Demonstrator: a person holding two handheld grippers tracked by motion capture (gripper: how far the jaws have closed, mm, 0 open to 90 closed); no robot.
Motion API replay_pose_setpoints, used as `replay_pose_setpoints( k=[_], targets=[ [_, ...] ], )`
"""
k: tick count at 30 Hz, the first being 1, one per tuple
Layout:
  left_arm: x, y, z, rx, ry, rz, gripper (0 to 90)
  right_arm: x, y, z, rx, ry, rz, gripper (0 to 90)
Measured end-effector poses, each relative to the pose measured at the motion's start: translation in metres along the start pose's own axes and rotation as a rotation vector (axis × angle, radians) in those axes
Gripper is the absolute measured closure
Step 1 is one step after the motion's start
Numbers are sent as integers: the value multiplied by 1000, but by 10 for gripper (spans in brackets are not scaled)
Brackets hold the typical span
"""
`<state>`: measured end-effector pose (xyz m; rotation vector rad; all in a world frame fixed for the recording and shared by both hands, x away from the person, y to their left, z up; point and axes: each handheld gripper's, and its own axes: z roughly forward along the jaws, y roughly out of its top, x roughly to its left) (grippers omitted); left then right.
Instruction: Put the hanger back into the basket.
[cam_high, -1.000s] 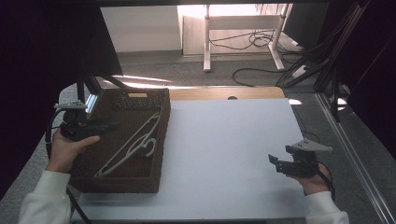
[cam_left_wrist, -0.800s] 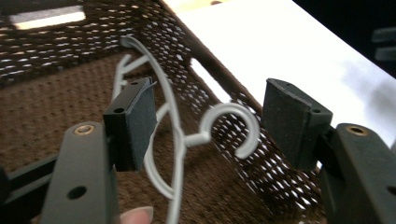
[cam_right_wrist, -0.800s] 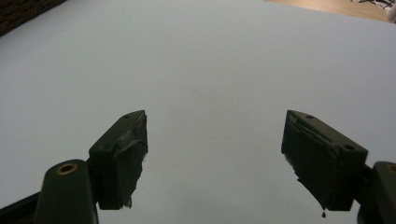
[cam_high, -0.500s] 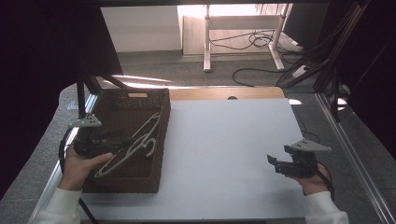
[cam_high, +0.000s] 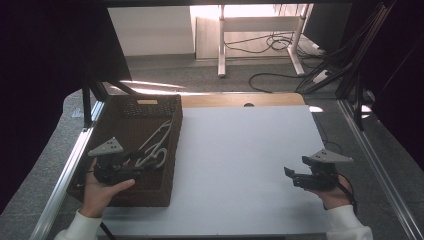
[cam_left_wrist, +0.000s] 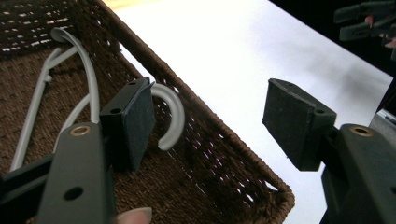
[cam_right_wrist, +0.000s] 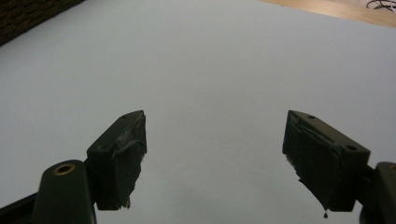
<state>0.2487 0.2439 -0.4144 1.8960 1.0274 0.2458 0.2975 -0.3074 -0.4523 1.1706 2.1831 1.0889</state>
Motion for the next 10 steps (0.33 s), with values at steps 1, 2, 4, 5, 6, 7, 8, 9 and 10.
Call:
replay_pose_setpoints(
  k=[1,2,4,5,6,7,8,9,10],
  targets=[
    [-1,0,1,4,0,1,340,0,0,0,-1,0,-1,225],
    [-1,0,2,8,1,3,339,0,0,0,-2,0,-2,224],
    [-1,0,2,8,0,1,339,-1,0,-1,-3,0,-2,224],
    [-1,0,2,8,0,1,339,-1,0,-1,-4,0,-3,225],
    [-1,0,2,8,1,0,336,-1,0,-2,-4,-1,-1,224],
    [0,0,2,7,3,-2,336,-1,0,-2,-4,-1,-1,224],
    [0,-1,2,6,3,-2,334,-1,0,-2,-5,-2,-1,224],
    [1,-1,2,6,5,-4,334,-1,-1,-2,-5,-1,-3,223],
    [1,-1,2,7,5,-7,333,-1,-1,-2,-6,1,-4,222]
  ],
)
